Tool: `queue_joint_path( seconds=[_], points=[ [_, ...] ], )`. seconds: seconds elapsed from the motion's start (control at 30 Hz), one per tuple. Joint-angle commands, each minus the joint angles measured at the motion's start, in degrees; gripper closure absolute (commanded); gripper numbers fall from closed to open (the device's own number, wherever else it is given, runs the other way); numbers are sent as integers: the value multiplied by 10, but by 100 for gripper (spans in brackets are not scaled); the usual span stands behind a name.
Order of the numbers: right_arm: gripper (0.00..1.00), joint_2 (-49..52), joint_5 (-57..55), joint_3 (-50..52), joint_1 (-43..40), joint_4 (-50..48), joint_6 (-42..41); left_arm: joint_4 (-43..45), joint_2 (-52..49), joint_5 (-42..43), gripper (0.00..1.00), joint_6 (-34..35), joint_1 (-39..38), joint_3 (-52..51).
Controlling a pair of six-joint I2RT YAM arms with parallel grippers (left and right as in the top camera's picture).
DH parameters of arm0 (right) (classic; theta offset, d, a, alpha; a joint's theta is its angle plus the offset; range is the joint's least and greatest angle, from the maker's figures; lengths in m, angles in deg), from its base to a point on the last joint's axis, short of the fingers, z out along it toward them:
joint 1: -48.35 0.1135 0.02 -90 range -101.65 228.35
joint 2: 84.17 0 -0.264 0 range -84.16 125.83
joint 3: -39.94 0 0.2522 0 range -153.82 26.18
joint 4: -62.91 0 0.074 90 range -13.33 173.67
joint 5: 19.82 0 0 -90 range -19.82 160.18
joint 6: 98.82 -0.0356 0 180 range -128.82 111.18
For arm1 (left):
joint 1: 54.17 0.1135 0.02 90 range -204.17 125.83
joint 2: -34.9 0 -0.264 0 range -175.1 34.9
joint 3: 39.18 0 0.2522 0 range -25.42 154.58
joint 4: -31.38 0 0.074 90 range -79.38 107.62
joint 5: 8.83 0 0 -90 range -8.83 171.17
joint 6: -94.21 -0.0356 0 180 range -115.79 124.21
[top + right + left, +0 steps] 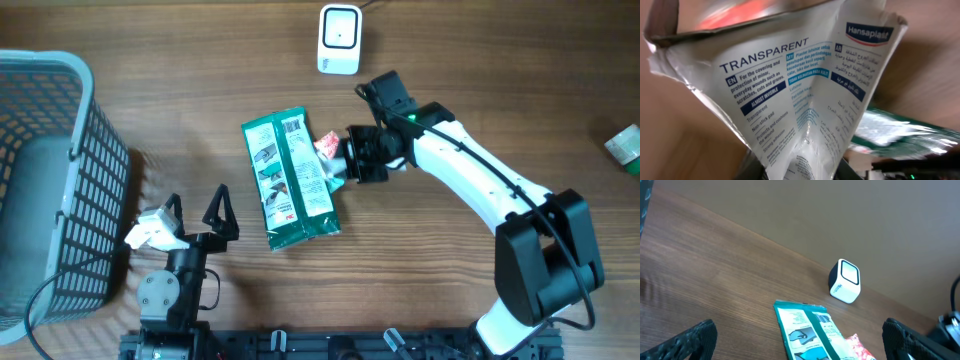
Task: Scan the item barcode
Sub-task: 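Hold the white pouch up at the scanner with the right gripper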
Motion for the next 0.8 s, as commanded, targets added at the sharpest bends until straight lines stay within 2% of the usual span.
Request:
queue_joint_path(
  seconds=[0.0,0.07,0.13,0.23,0.27,0.3,0.37,0.4,0.53,0.6,0.77],
  points=[
    [71,-4,3,-6,1,-90,99,0,3,7,0,-9,3,-4],
    [71,-4,-23,-6,1,-209,168,0,3,7,0,-9,3,-4],
    [67,-4,-58,-6,1,-271,219,0,3,7,0,-9,3,-4],
    [68,-4,-151,-6,1,-346,293,0,3,7,0,-9,3,-4],
    [68,1,-169,-5,1,-391,342,0,3,7,0,-9,3,-4],
    [68,7,-169,-5,1,-423,366,0,3,7,0,-9,3,-4],
    [68,61,-136,-5,1,-582,428,0,3,7,0,-9,3,-4],
    [67,82,-122,-5,-1,-626,444,0,3,7,0,-9,3,-4],
    [61,199,-95,-8,-19,-857,455,0,3,7,0,-9,3,-4],
    [61,248,-77,-28,-38,-894,449,0,3,7,0,-9,3,-4],
    [61,336,28,-124,-58,-895,460,0,3,7,0,-9,3,-4]
  ],
)
